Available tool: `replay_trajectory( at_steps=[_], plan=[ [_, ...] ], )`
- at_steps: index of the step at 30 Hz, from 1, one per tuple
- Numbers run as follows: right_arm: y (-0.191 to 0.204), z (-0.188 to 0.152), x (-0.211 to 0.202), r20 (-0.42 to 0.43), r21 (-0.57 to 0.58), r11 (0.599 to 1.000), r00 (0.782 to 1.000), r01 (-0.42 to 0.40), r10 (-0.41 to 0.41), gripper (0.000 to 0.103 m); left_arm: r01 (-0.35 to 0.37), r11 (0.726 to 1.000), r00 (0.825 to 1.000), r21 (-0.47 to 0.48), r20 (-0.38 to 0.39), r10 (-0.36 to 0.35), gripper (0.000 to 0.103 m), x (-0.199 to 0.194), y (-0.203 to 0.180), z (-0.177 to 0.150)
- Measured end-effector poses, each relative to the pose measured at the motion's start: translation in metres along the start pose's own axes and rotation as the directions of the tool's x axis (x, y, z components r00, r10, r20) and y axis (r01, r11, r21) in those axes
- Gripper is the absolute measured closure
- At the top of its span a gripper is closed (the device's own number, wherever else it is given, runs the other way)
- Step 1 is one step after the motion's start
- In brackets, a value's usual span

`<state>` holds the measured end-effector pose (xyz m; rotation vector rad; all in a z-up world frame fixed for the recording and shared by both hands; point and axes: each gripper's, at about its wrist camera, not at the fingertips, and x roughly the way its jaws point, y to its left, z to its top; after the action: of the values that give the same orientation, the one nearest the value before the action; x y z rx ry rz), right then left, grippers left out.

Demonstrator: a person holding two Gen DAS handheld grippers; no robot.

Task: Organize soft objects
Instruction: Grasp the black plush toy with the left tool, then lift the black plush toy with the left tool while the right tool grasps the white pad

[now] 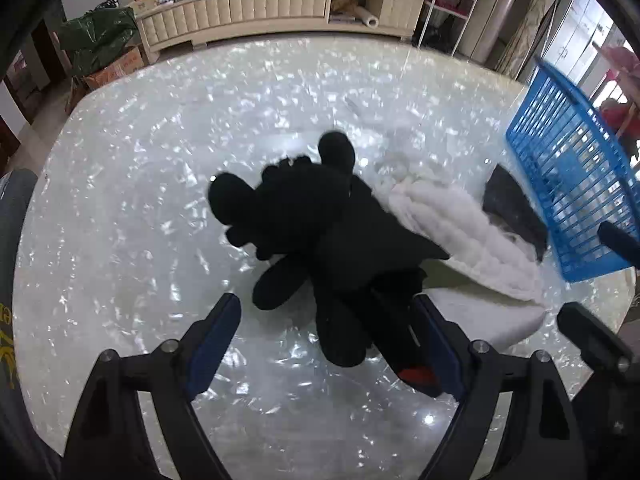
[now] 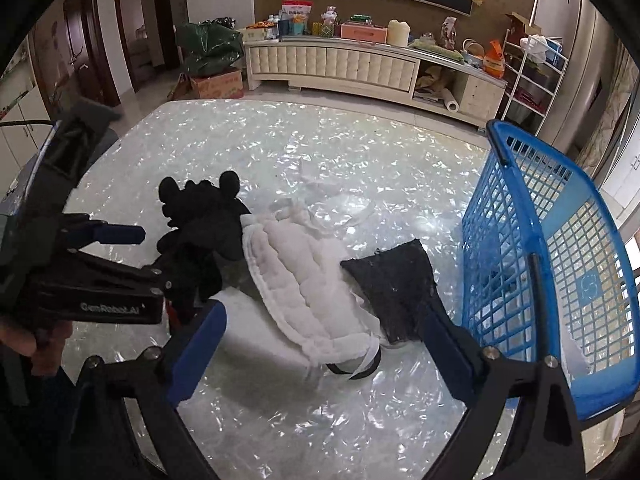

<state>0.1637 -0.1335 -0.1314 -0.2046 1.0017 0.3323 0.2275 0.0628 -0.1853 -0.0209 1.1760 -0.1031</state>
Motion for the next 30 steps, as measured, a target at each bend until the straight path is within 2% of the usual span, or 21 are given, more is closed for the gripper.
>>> replay_trajectory(
  at_steps=[7, 11, 12, 14, 19, 20, 21, 22, 23, 24, 30],
  plan=[
    [-0.002, 0.001, 0.006, -0.011, -0.001, 1.0, 1.0, -0.008, 0.008, 0.007, -0.006, 1.0, 1.0, -0.029, -0.022, 0.006, 0.018, 0.019, -0.001, 0.002],
    [-0.002, -0.001, 0.008, -0.019, 0.0, 1.0, 1.0, -0.013, 0.013, 0.007, 0.0, 0.999, 1.0, -0.049, -0.028, -0.002, 0.012, 0.029, -0.001, 0.004],
    [-0.002, -0.001, 0.008, -0.02, 0.001, 1.0, 1.0, -0.013, 0.013, 0.007, -0.004, 0.999, 1.0, -0.052, -0.028, 0.003, 0.006, 0.03, -0.002, 0.005],
    [-0.002, -0.002, 0.008, -0.026, 0.005, 1.0, 1.0, -0.014, 0.014, 0.007, -0.045, 0.997, 0.999, -0.058, -0.025, 0.044, 0.001, 0.036, -0.003, 0.005],
    [-0.003, -0.002, 0.004, -0.025, 0.008, 1.0, 1.0, -0.017, 0.018, 0.008, -0.078, 0.996, 0.997, -0.043, -0.026, 0.077, 0.0, 0.048, -0.006, 0.003],
    [-0.003, -0.002, 0.005, -0.026, 0.007, 1.0, 1.0, -0.016, 0.016, 0.008, -0.078, 0.996, 0.997, -0.048, -0.023, 0.077, 0.004, 0.048, -0.006, 0.002],
    [-0.003, -0.003, 0.004, -0.026, 0.008, 1.0, 1.0, -0.016, 0.016, 0.008, -0.077, 0.996, 0.997, -0.053, -0.017, 0.076, 0.021, 0.046, -0.005, 0.001],
    [-0.003, -0.003, 0.004, -0.026, 0.01, 1.0, 1.0, -0.017, 0.017, 0.008, -0.072, 0.996, 0.997, -0.045, -0.006, 0.072, 0.033, 0.044, -0.006, 0.001],
    [-0.003, -0.003, 0.004, -0.027, 0.012, 1.0, 0.999, -0.017, 0.017, 0.008, -0.072, 0.997, 0.997, -0.031, 0.006, 0.073, 0.056, 0.04, -0.008, -0.001],
    [-0.003, -0.003, 0.004, -0.028, 0.015, 1.0, 0.999, -0.016, 0.016, 0.008, -0.089, 0.996, 0.996, -0.024, 0.007, 0.09, 0.064, 0.038, -0.008, -0.001],
    [-0.004, -0.002, 0.004, -0.029, 0.02, 1.0, 0.999, -0.017, 0.017, 0.008, -0.07, 0.998, 0.997, 0.0, 0.014, 0.07, 0.071, 0.032, 0.002, -0.005]
  ],
)
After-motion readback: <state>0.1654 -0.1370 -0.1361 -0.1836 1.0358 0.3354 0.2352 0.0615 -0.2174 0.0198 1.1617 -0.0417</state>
